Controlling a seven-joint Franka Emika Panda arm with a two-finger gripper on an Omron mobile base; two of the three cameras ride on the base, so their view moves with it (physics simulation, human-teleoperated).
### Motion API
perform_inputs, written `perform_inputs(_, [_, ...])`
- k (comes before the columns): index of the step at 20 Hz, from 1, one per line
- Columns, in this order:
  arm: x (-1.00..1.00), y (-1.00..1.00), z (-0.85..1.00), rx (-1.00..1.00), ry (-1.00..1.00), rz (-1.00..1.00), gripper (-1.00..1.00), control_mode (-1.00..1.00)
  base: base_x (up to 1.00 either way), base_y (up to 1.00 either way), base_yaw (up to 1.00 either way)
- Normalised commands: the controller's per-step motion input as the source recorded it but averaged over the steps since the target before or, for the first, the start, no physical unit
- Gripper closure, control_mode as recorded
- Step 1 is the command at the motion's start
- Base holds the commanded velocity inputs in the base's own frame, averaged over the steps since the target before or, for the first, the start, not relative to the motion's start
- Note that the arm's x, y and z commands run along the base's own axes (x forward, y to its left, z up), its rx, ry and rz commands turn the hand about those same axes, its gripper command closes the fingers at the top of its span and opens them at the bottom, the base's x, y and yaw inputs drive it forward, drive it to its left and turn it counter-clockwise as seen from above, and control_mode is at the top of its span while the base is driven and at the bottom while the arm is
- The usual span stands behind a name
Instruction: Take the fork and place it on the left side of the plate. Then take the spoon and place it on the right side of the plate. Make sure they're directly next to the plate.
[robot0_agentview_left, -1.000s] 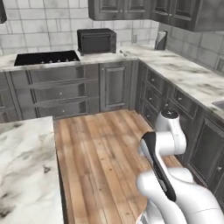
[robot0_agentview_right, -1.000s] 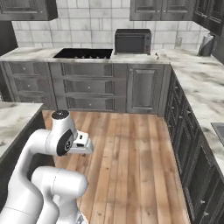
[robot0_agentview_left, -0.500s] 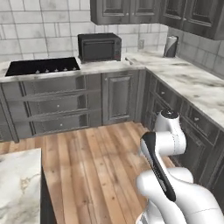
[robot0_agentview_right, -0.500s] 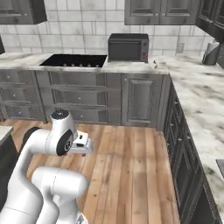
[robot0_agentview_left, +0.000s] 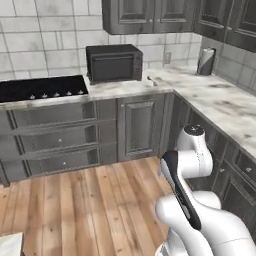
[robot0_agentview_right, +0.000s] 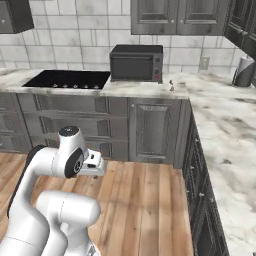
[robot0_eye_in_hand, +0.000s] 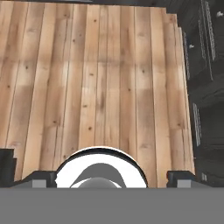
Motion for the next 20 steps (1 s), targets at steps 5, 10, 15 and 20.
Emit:
perform_inputs(5, [0.0, 0.0, 0.0, 0.0, 0.0, 0.0, -1.0, 1.0, 1.0, -0.33, 0.0])
perform_inputs(10, [0.0, 0.0, 0.0, 0.0, 0.0, 0.0, -1.0, 1.0, 1.0, -0.27, 0.0])
perform_inputs(15, [0.0, 0.0, 0.0, 0.0, 0.0, 0.0, -1.0, 1.0, 1.0, -0.04, -0.05])
perform_inputs(20, [0.0, 0.0, 0.0, 0.0, 0.0, 0.0, -1.0, 1.0, 1.0, -0.04, -0.11])
